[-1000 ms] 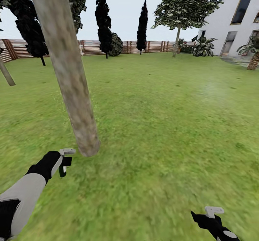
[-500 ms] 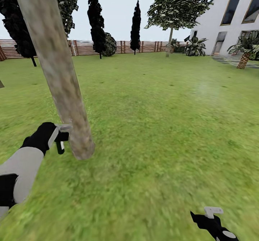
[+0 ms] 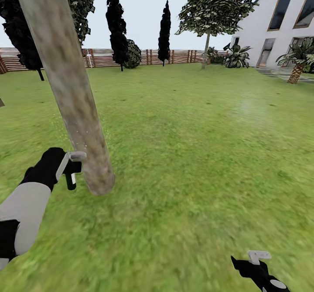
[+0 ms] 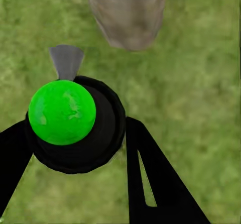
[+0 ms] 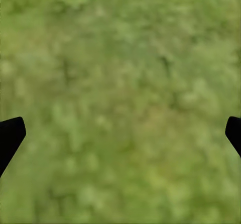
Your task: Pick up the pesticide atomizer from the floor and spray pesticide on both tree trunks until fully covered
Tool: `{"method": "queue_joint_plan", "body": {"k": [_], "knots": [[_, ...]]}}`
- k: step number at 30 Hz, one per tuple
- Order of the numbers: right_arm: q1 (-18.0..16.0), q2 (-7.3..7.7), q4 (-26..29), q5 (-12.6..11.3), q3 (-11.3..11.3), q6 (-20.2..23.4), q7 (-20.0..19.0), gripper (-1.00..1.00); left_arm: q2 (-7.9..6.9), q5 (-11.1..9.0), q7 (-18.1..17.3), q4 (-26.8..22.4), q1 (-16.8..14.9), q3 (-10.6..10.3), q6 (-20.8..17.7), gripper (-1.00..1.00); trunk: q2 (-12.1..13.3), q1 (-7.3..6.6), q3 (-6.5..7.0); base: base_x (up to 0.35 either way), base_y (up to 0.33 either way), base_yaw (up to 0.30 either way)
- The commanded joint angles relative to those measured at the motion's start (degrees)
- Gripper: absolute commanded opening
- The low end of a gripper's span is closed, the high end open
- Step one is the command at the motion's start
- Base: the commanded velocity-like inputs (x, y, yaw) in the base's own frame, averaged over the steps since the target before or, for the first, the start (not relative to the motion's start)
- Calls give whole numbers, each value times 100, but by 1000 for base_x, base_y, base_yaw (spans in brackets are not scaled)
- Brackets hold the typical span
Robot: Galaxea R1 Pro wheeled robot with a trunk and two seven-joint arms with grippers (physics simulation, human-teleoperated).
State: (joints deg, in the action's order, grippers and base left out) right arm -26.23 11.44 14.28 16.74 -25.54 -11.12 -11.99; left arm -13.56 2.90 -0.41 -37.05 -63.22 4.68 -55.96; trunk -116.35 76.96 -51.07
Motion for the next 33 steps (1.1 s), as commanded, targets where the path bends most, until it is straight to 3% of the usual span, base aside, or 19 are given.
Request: {"method": "queue_joint_plan", "body": {"k": [1, 4, 5, 7, 10, 13, 16, 20, 22, 26, 28, 33], "knots": [[-5, -1, -4, 49, -50, -22, -32, 100, -19, 20, -8, -190, -36, 15, -59, -100, -2, 0, -6, 14, 2, 0], [-5, -1, -4, 49, -53, -22, -32, 100, -42, 47, 9, -364, -476, 9, -132, -100, -2, 0, -6, 4, 1, 0], [-5, -1, -4, 49, -55, -22, -32, 100, -110, 57, 13, -386, -668, 8, -157, -100, -2, 0, -6, 0, 0, 0], [-5, -1, -4, 49, -55, -22, -32, 100, -238, 57, 14, -397, -842, 7, -167, -100, -2, 0, -6, 0, 0, 0], [-5, -1, -4, 49, -53, -22, -32, 100, -308, 52, 12, -401, -966, -3, -169, -100, -2, 0, -6, 0, 0, 0], [-5, -1, -4, 49, -54, -22, -32, 100, -309, 9, -22, -370, -778, -9, -122, -100, -2, 0, -6, 0, 0, 0], [-5, -1, -4, 49, -48, -22, -32, 100, -264, -53, -82, -379, 135, 3, 38, -100, -2, 0, -6, 0, 0, 0], [-5, -1, -4, 49, -50, -22, -32, 100, -295, -180, -188, -388, 328, 9, 319, -100, -2, 0, -6, 0, 0, 0], [-5, 2, -4, 49, -54, -22, -32, 100, -316, -176, -193, -401, 242, 15, 300, -100, -2, 0, -6, 0, 0, 0], [-5, 7, -4, 49, -56, -22, -32, 100, -323, -160, -185, -434, -831, 7, -146, -100, -2, 0, -6, 0, 0, 0], [-5, 8, -4, 49, -56, -22, -32, 100, -323, -140, -181, -436, -1130, -4, -196, -100, -2, 0, -6, 0, 0, 0], [-5, 8, -4, 49, -57, -22, -32, 100, -320, -132, -182, -410, -1141, -69, -191, -100, -2, 0, -6, 0, 0, 0]]}}
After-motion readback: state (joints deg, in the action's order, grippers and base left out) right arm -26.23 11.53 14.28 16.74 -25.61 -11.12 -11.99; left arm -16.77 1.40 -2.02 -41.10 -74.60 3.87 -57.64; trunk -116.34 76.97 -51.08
